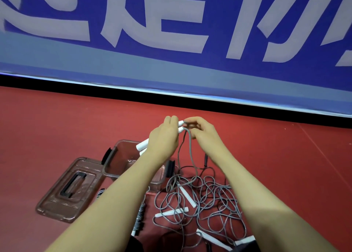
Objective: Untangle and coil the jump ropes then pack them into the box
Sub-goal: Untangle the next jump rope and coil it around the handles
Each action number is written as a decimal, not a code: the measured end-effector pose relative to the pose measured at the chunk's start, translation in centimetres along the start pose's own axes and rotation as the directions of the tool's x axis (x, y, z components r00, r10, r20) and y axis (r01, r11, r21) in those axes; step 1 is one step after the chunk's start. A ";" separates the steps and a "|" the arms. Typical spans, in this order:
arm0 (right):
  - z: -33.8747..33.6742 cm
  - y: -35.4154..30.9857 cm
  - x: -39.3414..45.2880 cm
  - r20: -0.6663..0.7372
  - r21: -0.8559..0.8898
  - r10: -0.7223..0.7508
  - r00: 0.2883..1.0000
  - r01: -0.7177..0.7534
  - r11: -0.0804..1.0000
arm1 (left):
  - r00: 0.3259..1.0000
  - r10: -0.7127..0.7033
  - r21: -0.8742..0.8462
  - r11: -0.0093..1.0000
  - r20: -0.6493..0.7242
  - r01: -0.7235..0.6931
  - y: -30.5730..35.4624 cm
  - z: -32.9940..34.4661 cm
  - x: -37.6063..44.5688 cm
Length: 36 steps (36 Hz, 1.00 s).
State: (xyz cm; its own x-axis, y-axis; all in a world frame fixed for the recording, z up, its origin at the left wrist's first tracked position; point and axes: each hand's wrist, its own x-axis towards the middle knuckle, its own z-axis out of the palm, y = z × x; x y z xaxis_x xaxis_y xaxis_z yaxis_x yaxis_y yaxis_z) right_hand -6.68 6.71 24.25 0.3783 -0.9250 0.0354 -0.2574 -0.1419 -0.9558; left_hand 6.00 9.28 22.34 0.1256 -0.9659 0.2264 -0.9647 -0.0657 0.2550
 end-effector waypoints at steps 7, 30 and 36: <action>0.2 1.2 0.0 -0.016 -0.159 -0.085 0.996 0.081 0.984 | 0.999 -0.029 0.146 0.989 0.023 0.025 0.5 -0.7 -0.1; -1.0 -0.1 0.3 -0.076 0.171 -0.137 0.988 0.148 0.974 | 0.983 -0.125 -0.393 0.917 -0.135 0.062 0.3 -1.3 0.0; -1.4 0.6 0.4 0.063 -0.038 -0.109 0.992 0.112 0.993 | 0.969 -0.240 -0.811 0.578 -0.059 0.094 0.5 -1.9 0.1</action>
State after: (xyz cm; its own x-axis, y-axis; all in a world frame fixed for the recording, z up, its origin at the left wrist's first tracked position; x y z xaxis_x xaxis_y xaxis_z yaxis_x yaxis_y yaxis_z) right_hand -7.93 5.76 24.13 0.4593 -0.8800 0.1211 -0.2470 -0.2575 -0.9342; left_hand 6.01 9.67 24.29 0.3667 -0.9055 0.2136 -0.3580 0.0746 0.9307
